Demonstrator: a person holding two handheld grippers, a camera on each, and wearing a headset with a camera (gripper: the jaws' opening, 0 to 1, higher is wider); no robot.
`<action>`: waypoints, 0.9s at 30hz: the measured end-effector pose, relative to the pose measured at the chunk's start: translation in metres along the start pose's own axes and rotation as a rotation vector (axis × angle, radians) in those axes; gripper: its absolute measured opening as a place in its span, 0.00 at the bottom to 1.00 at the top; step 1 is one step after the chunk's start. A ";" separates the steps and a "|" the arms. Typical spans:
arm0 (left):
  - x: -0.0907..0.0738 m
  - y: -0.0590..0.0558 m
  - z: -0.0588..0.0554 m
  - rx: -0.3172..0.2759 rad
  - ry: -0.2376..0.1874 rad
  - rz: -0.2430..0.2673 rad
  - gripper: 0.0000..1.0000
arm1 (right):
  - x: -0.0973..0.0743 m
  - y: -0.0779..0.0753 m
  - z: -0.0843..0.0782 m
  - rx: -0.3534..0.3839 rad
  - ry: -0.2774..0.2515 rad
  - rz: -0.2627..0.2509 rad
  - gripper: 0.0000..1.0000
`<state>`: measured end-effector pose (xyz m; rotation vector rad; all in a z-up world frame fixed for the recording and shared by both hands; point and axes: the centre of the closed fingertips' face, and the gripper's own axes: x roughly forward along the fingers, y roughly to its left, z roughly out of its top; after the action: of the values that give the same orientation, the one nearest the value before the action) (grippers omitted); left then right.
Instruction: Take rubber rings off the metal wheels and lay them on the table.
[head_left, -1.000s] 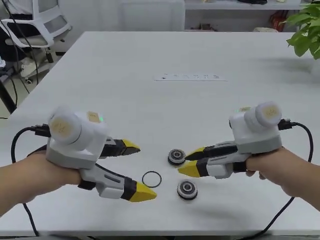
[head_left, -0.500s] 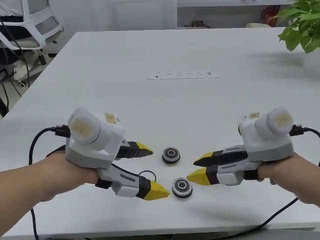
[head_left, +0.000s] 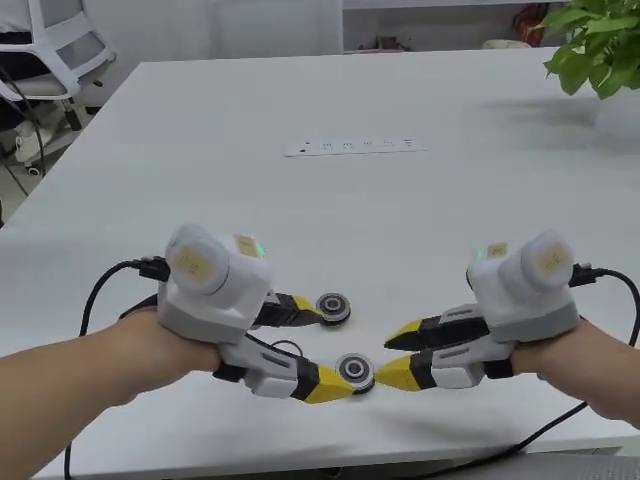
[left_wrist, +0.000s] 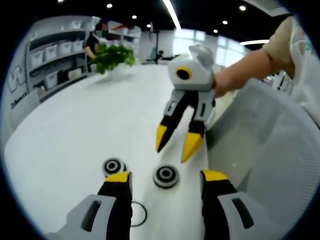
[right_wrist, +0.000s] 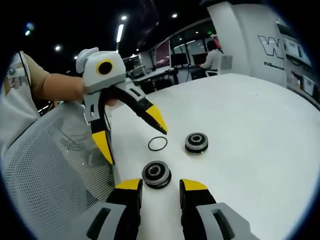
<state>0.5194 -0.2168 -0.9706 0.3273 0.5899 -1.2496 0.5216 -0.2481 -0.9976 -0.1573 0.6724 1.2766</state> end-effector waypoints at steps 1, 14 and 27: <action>0.001 0.000 0.000 0.000 0.001 0.000 0.54 | 0.001 0.000 -0.001 0.001 0.000 0.001 0.27; 0.013 -0.003 -0.008 -0.007 0.022 -0.018 0.39 | 0.011 0.001 -0.013 -0.043 0.017 0.008 0.22; 0.026 -0.006 -0.013 -0.002 0.038 -0.033 0.25 | 0.016 0.001 -0.016 -0.069 0.007 -0.003 0.17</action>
<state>0.5159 -0.2322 -0.9954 0.3412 0.6308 -1.2769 0.5170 -0.2419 -1.0190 -0.2201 0.6341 1.2973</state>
